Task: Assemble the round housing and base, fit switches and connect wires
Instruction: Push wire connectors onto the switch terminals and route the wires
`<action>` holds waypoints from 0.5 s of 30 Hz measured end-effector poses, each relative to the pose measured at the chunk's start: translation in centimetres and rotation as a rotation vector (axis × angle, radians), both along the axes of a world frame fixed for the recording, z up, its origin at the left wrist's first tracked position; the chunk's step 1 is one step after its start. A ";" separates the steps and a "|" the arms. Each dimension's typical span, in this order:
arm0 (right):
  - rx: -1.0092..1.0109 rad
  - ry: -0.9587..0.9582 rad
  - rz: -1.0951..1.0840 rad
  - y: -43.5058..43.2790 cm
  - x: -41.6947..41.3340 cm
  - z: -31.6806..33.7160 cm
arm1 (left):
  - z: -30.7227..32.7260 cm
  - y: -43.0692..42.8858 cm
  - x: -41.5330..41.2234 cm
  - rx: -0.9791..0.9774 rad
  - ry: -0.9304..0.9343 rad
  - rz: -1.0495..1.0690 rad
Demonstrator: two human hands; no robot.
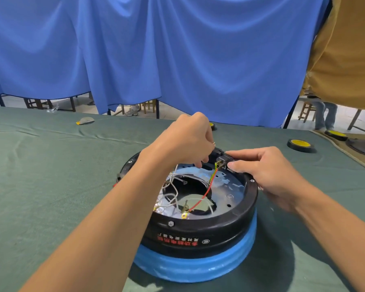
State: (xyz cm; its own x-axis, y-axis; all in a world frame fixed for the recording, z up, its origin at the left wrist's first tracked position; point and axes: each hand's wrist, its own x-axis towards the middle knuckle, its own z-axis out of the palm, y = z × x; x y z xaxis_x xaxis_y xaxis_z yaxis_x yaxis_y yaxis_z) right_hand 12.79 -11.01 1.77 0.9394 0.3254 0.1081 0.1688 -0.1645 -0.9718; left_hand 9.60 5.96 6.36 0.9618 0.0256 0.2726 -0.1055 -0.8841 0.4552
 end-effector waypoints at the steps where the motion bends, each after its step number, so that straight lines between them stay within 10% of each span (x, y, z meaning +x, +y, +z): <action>1: -0.010 -0.007 -0.004 -0.1 0.1 0.0 | -0.2 -0.1 -0.1 0.011 0.002 0.019; 15: -0.031 0.078 0.182 -0.9 1.7 0.5 | -2.5 -0.8 -1.3 -0.057 0.011 0.186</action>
